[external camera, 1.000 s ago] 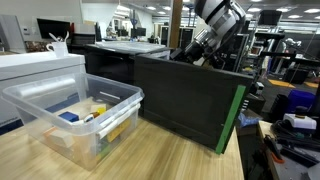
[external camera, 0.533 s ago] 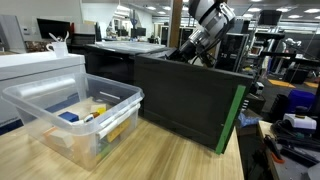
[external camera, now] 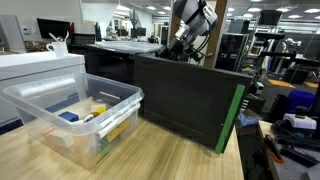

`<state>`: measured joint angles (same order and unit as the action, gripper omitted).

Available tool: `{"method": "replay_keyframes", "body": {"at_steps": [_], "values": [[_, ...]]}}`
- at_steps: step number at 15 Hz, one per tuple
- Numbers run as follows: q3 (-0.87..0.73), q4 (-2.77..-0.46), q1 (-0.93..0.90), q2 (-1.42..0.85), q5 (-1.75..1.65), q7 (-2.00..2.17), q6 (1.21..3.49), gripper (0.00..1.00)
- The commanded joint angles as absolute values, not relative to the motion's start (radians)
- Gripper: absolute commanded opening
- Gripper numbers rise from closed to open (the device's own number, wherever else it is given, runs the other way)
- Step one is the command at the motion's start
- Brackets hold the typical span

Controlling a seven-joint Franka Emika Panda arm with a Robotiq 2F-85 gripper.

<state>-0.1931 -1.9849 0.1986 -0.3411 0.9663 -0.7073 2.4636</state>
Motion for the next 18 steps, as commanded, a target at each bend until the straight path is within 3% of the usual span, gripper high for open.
{"method": "replay_keyframes", "body": {"at_steps": [1,18], "values": [[-0.157,-1.972,0.236,-0.344,0.909,-0.689,2.46,1.0],[-0.101,-2.063,0.244,-0.353,0.894,-0.727,2.544,1.0]]}}
